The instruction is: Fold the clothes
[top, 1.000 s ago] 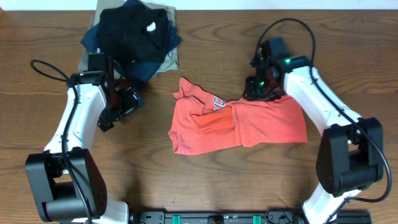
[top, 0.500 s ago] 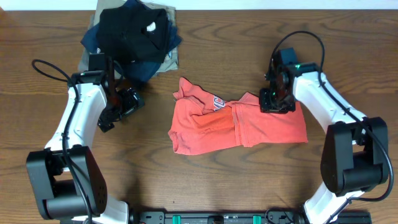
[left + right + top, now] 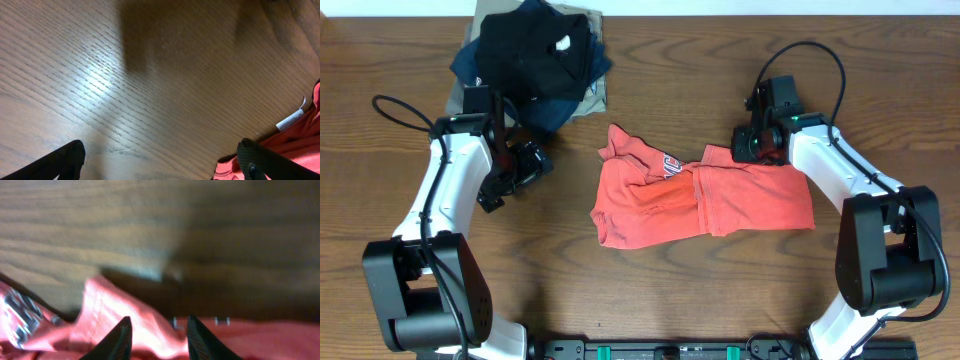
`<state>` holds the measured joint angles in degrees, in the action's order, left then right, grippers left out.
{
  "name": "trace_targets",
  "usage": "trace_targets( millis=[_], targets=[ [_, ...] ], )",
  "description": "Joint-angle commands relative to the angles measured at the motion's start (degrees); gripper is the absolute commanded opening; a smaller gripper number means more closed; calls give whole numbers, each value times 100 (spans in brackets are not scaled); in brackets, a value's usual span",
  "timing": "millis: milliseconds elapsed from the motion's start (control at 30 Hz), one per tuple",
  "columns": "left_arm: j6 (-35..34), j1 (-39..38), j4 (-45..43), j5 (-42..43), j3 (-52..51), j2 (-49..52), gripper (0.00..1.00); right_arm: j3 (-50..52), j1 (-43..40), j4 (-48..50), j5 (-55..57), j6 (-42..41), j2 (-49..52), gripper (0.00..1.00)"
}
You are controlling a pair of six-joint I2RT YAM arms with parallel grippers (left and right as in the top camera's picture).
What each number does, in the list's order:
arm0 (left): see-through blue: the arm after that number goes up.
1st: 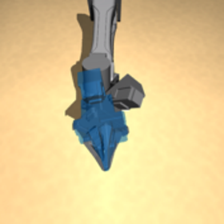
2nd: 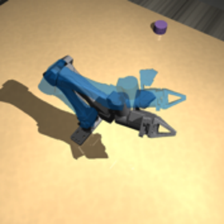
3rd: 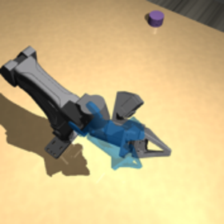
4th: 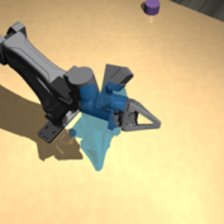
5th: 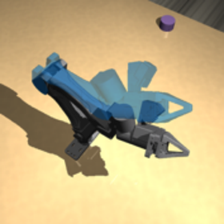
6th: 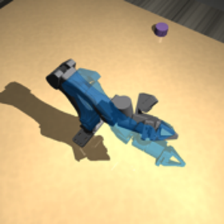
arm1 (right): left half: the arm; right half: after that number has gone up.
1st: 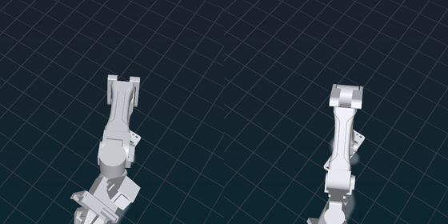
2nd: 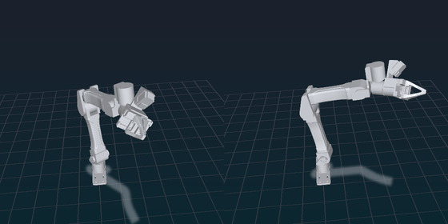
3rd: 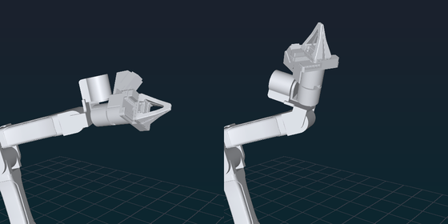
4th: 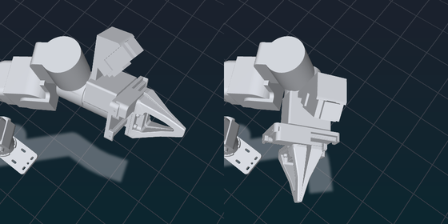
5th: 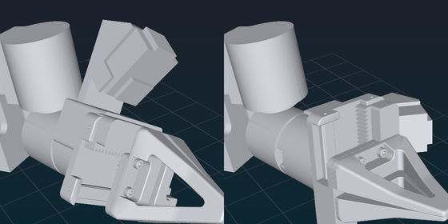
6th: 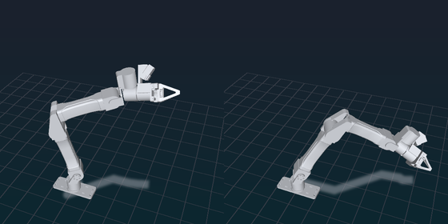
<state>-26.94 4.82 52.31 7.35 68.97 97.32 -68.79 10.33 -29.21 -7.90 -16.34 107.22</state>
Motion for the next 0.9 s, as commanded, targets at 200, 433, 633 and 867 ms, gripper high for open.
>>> trace_targets(
  millis=[200, 433, 633, 867],
  targets=[
    [76, 7, 4, 13, -52, 76, 98, -752, -166, -636, -7, -59, -83, 51],
    [76, 7, -11, 15, -52, 79, 98, -1930, -372, -2715, 0, 345, -96, 56],
    [74, 7, -79, 15, -63, 79, 98, -1587, -378, -3049, 2, 723, -72, 44],
    [74, 7, -94, 15, -63, 79, 98, -101, -374, -1961, 0, 479, -72, 35]
  ],
)
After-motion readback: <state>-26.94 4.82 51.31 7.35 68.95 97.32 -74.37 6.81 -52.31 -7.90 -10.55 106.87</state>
